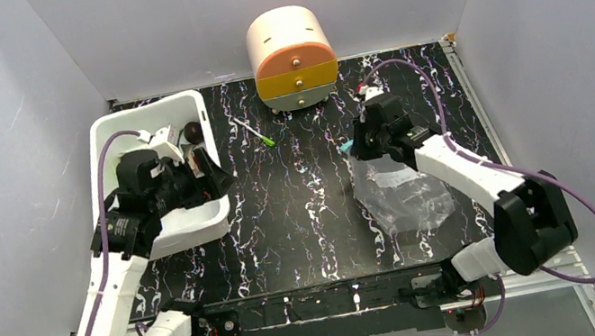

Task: Place the food in the zip-top bag and seal the zipper
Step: Pick up the zipper food storage bag at the center of the board, then open the zipper of the food storage bag at the center of the board.

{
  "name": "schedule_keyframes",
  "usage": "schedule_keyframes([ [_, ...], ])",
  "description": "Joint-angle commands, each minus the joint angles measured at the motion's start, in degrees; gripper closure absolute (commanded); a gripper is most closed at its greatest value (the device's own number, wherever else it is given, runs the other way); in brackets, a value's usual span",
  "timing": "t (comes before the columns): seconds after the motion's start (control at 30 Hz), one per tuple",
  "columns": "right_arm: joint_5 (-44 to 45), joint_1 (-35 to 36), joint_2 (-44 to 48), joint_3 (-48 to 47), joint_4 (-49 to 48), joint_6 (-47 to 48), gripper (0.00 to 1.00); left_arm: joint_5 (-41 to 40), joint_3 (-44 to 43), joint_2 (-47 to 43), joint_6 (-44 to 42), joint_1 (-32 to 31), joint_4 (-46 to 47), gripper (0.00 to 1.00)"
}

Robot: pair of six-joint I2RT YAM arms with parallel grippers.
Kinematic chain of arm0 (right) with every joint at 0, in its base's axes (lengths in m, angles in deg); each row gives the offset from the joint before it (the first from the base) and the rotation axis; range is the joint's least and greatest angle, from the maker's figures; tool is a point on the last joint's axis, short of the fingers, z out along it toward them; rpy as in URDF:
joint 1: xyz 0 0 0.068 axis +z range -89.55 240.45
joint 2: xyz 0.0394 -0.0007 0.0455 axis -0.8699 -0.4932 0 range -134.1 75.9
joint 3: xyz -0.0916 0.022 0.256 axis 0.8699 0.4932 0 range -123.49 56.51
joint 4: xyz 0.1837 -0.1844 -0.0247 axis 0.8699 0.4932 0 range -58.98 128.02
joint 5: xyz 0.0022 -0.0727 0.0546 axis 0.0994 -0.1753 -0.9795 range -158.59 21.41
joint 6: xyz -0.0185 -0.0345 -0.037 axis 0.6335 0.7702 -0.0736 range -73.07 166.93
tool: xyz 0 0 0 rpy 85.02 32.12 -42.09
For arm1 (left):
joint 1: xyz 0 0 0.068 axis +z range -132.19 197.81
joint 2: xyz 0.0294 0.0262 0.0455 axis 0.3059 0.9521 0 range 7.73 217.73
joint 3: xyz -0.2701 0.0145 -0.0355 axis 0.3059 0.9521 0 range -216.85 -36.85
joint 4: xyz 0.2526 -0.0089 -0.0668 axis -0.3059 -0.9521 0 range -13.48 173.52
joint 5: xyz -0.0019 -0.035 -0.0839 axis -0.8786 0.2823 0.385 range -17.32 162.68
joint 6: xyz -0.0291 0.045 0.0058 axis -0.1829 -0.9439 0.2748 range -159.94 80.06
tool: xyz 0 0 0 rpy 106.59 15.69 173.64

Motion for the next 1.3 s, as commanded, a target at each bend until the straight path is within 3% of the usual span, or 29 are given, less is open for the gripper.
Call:
schedule_keyframes([
  [0.0,-13.91,4.15,6.19,-0.26,-6.38,7.51,1.00,3.92,-6.53,3.40,7.90,0.10,-4.07,0.21],
  [0.23,-14.41,14.57,14.88,-0.98,-11.12,10.85,1.00,14.83,-5.71,5.86,18.40,0.12,2.44,0.28],
  [0.4,-17.25,19.84,23.05,7.18,-24.83,14.22,1.00,16.25,-2.31,7.71,23.08,0.04,5.37,0.33],
  [0.57,-17.15,23.69,27.56,13.83,-34.38,17.22,1.00,20.52,3.88,8.13,28.95,0.12,14.59,0.35],
  [0.83,-17.30,27.38,26.82,15.00,-36.41,21.49,1.00,24.27,9.19,10.87,35.89,-0.40,24.36,0.31],
  [1.27,-17.41,31.26,26.00,16.53,-37.27,22.10,1.00,25.70,10.51,12.98,40.53,-0.64,31.00,0.25],
])
